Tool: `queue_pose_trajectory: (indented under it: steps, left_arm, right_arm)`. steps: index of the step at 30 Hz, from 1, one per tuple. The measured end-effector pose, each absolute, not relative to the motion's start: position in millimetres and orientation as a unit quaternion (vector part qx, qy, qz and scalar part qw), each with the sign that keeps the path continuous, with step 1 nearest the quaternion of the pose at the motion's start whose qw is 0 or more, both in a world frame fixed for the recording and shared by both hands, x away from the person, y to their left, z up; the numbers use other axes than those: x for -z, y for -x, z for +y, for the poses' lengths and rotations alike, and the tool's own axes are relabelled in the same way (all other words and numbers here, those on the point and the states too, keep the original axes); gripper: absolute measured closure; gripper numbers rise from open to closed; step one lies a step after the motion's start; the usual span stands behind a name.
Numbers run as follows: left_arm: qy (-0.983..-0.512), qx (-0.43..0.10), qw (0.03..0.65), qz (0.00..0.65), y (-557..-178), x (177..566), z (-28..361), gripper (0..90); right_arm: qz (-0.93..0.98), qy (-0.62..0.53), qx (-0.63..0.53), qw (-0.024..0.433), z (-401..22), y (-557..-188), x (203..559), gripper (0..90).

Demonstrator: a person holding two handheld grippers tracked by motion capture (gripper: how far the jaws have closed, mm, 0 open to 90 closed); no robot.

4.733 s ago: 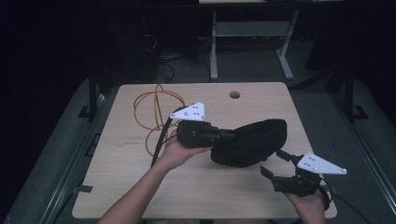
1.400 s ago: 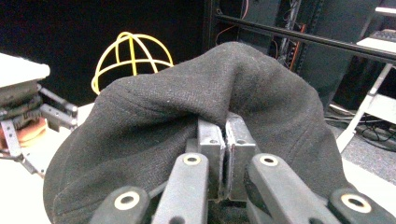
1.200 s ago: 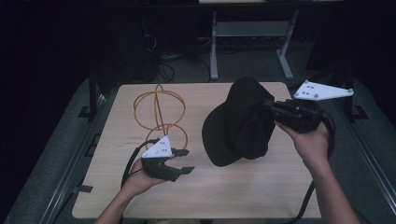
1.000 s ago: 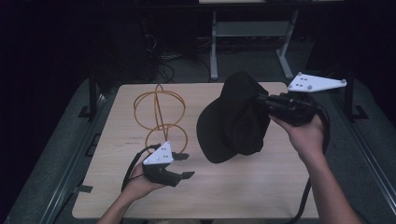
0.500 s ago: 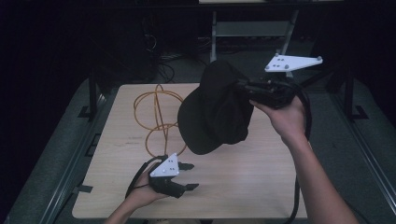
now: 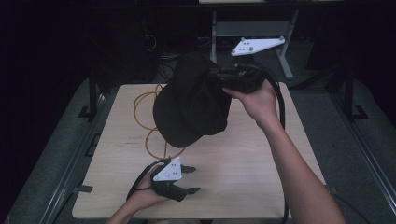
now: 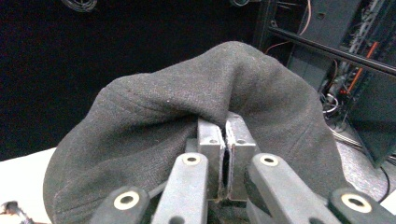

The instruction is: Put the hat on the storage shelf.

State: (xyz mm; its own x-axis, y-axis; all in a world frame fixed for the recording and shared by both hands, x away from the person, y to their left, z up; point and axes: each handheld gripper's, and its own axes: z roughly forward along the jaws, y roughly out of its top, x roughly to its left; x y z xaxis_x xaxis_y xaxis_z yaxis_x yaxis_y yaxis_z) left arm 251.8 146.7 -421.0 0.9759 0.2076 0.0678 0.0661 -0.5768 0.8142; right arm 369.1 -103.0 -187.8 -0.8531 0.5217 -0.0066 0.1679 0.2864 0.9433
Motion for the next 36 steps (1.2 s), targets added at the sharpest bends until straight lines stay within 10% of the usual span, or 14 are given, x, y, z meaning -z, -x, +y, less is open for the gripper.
queue_pose_trajectory:
  steps: [36]
  left_arm:
    - [-0.889,-0.075,0.448,0.051,-248.2,427.6,136.2,36.0]
  right_arm:
    - [0.852,-0.190,-0.479,0.097,30.2,-435.2,198.0,86.6]
